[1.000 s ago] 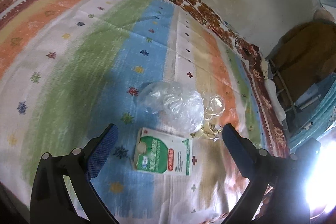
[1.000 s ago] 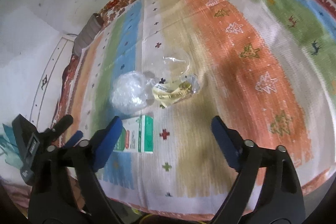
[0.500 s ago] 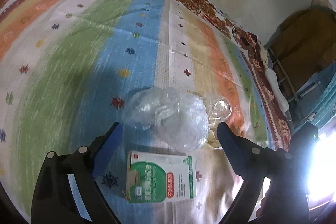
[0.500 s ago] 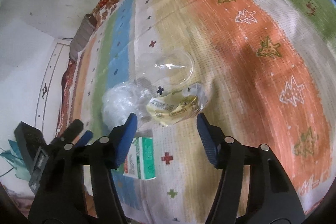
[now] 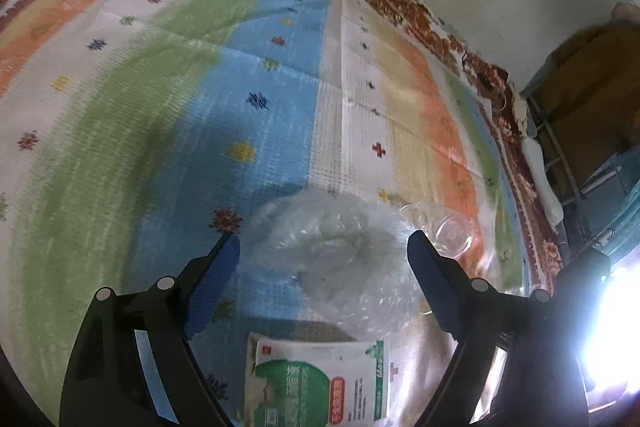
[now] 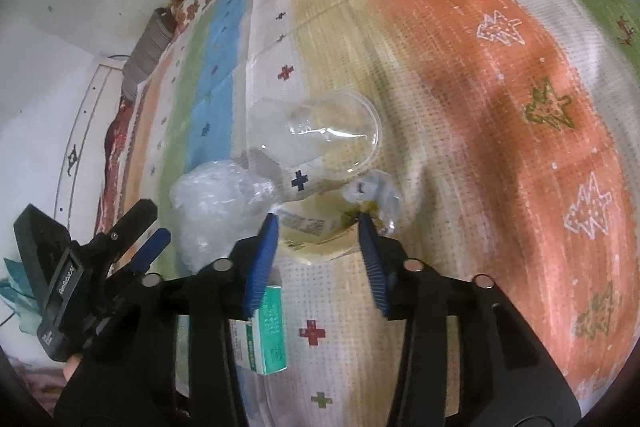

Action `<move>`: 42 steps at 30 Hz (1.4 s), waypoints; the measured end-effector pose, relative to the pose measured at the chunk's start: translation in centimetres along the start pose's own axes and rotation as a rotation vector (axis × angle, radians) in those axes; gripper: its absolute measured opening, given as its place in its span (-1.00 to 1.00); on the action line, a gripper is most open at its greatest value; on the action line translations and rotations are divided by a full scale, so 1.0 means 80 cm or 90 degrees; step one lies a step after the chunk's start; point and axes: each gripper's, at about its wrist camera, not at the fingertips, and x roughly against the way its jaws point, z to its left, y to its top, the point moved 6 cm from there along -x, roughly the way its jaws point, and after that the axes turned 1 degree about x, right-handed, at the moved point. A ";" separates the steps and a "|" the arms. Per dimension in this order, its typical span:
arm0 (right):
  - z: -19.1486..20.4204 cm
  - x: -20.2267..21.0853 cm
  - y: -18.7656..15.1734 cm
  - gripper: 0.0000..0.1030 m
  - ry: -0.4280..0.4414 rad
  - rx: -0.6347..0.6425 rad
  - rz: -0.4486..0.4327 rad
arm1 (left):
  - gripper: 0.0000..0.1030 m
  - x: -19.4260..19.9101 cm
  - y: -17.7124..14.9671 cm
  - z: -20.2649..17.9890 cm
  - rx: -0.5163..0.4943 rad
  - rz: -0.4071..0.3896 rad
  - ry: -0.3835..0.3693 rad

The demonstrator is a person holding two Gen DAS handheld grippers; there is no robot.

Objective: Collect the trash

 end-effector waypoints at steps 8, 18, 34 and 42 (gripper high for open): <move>-0.013 -0.016 -0.002 -0.75 -0.013 -0.004 0.017 | 0.16 -0.030 -0.010 -0.006 -0.018 0.014 -0.002; 0.016 0.007 -0.005 -0.95 -0.010 0.053 0.001 | -0.88 0.016 -0.002 -0.033 -0.004 -0.015 -0.011; 0.040 0.069 -0.037 -0.95 -0.064 0.157 -0.028 | -0.93 0.091 -0.015 -0.060 -0.040 -0.052 0.045; 0.063 0.099 -0.046 -0.95 -0.092 0.221 -0.063 | -0.93 0.144 -0.033 -0.094 -0.119 -0.091 0.024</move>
